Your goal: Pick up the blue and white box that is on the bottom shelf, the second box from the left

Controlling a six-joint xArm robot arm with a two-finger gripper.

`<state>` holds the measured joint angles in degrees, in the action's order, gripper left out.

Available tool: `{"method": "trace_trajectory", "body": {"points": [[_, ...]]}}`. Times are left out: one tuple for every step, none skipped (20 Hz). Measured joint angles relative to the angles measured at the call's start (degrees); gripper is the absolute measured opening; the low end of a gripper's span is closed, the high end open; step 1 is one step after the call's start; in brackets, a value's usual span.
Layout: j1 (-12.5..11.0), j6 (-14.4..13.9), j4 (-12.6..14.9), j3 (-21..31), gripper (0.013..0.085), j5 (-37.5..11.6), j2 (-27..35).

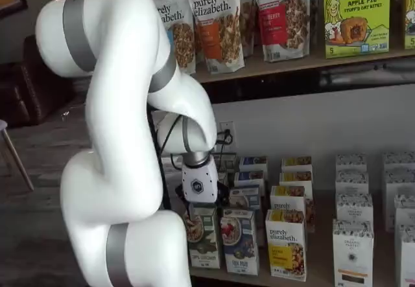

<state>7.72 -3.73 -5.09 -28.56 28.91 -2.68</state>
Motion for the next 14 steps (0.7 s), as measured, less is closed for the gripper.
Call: {"method": "trace_trajectory", "body": {"points": [[0.05, 0.06, -0.12, -0.56, 0.085, -0.37, 1.02], [0.09, 0.14, -0.22, -1.08, 0.085, -0.71, 1.94], [0.11, 0.45, -0.58, -1.69, 0.085, -0.88, 2.87], [0.11, 1.12, -1.33, -2.38, 0.085, -0.83, 3.86], [0.08, 1.82, -2.08, -2.99, 0.085, -0.78, 4.72], [0.02, 2.5, -2.8, -3.63, 0.085, -0.78, 5.63], [-0.04, 2.85, -3.15, -4.06, 0.085, -0.77, 6.24], [-0.13, 3.13, -3.35, -4.61, 0.085, -0.83, 7.02], [-0.22, 3.33, -3.45, -5.04, 0.085, -1.09, 7.79], [-0.34, 3.23, -3.15, -5.56, 0.085, -1.59, 8.69], [-0.42, 3.11, -2.89, -5.83, 0.085, -2.03, 9.3], [-0.52, 3.03, -2.65, -6.19, 0.085, -2.56, 10.0], [-0.65, 3.19, -2.64, -6.65, 0.085, -3.15, 10.89], [-0.75, 3.36, -2.67, -7.07, 0.085, -3.61, 11.7]]}}
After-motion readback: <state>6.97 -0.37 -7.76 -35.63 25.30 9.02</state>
